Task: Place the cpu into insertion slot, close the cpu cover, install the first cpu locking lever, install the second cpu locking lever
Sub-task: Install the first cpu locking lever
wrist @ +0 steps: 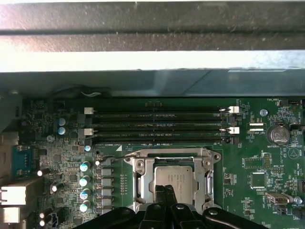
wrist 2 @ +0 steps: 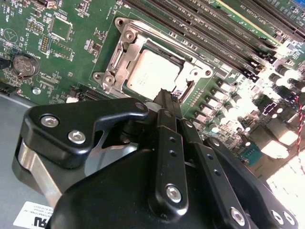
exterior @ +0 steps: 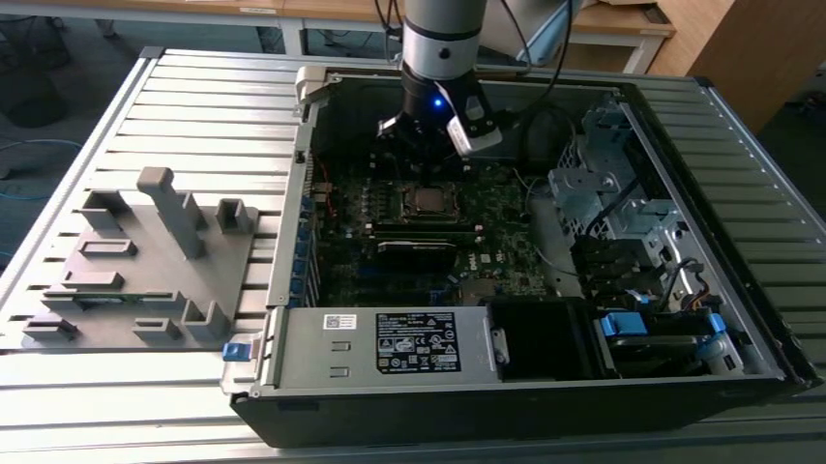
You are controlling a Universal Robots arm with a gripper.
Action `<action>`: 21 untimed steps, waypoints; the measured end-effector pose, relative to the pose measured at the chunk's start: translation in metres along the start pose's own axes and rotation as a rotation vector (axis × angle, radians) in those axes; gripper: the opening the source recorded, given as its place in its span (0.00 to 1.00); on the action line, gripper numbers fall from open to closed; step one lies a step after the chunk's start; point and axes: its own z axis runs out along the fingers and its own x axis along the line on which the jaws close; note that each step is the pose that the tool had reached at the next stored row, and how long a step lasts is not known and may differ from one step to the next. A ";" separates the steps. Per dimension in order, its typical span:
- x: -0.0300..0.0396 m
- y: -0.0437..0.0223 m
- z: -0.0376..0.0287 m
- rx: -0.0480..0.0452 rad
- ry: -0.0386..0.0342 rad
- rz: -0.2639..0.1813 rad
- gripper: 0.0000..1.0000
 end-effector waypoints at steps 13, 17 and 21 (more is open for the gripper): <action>-0.0001 0.0001 -0.0041 0.0001 0.0000 0.000 0.10; -0.0001 0.0001 -0.0063 -0.0002 -0.0002 0.000 0.10; -0.0001 0.0001 -0.0067 0.0000 0.0000 0.000 0.10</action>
